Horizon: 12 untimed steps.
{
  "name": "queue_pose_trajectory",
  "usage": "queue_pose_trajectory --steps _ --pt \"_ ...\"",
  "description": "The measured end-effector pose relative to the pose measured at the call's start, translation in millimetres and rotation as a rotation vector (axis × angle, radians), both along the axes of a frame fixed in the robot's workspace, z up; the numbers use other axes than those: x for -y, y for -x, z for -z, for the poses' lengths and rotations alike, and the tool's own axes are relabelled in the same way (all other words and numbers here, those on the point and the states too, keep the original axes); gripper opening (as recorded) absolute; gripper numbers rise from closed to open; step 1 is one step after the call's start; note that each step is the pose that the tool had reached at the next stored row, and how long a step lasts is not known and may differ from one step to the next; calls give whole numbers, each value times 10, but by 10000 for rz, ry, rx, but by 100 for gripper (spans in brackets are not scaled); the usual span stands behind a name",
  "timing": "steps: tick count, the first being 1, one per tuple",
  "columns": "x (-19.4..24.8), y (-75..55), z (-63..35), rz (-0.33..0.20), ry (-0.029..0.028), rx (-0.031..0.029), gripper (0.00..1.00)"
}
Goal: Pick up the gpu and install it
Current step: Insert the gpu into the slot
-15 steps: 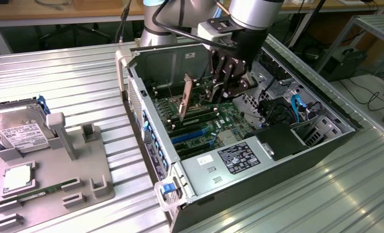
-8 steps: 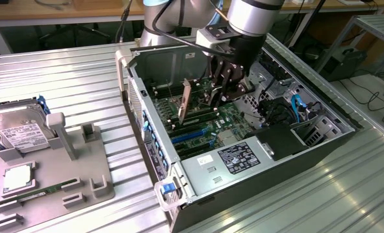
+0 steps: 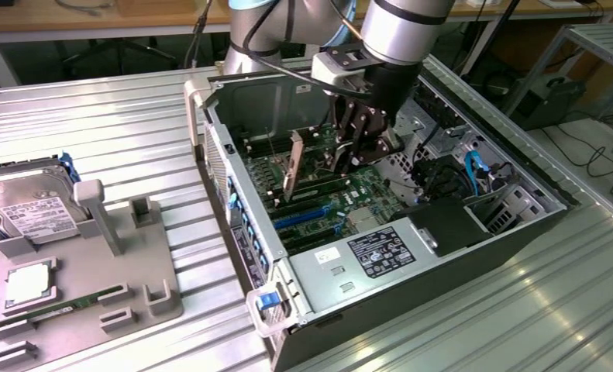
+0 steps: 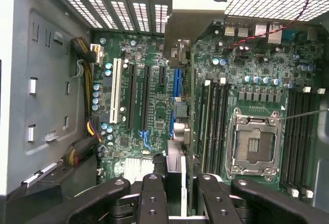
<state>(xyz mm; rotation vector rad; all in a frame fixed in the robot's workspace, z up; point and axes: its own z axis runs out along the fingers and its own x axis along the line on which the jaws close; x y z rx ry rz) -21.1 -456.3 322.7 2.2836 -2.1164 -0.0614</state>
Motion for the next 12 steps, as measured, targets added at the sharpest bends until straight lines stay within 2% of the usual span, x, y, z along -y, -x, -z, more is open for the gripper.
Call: queue_pose_trajectory --steps 8,12 --pt "0 0 93 0 -4 -87 28" --pt "0 0 120 1 -1 -93 28"
